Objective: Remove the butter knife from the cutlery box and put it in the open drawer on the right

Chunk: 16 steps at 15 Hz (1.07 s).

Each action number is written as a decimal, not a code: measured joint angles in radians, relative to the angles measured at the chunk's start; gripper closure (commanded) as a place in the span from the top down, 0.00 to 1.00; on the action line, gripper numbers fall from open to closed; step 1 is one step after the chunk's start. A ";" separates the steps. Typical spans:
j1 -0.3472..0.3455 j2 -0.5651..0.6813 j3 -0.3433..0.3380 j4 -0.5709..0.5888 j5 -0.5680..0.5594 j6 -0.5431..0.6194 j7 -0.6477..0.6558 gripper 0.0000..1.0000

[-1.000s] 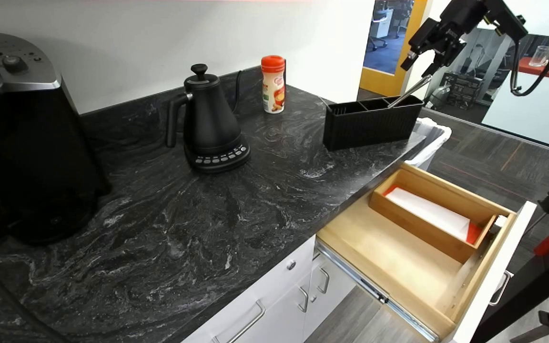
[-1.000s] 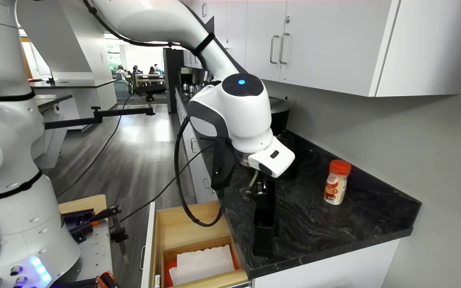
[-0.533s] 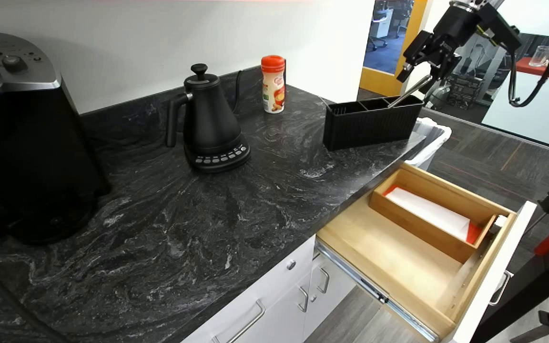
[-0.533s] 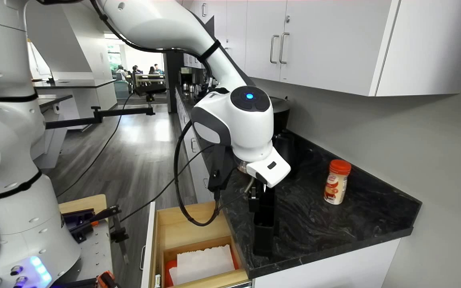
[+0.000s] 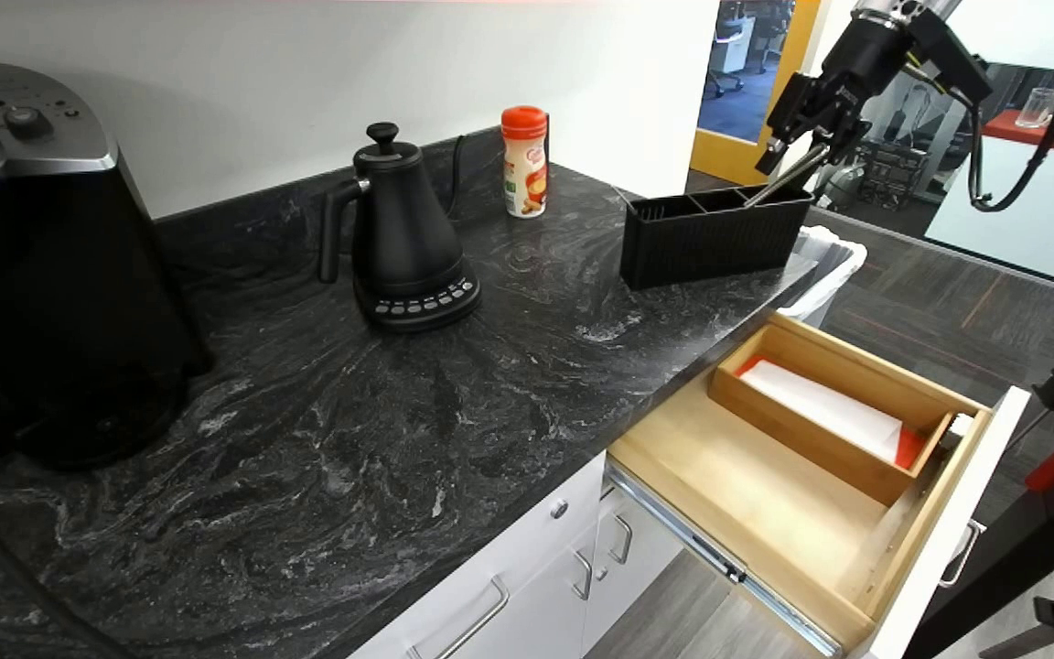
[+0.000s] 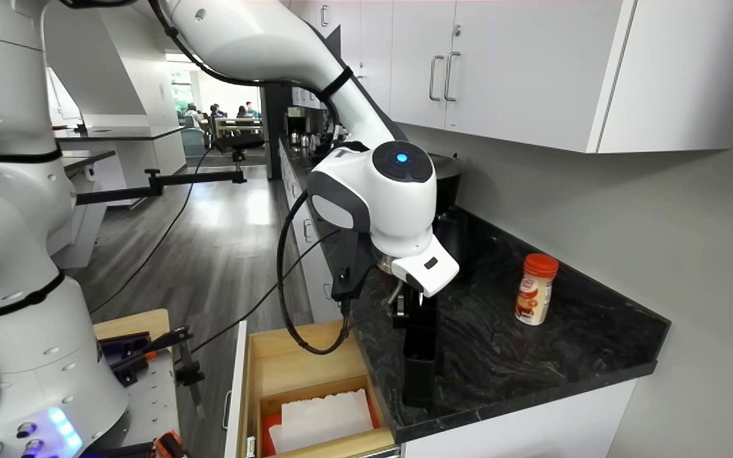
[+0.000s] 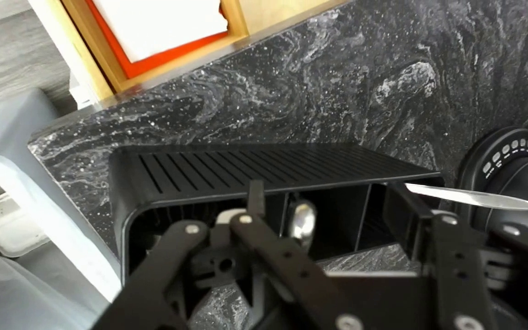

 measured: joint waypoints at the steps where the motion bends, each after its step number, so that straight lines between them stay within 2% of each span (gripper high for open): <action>1: 0.000 0.000 0.005 0.001 -0.001 0.000 -0.001 0.32; 6: 0.000 0.000 0.025 0.005 -0.039 0.000 -0.001 0.02; 16: 0.000 0.000 0.047 0.019 -0.187 0.001 -0.001 0.03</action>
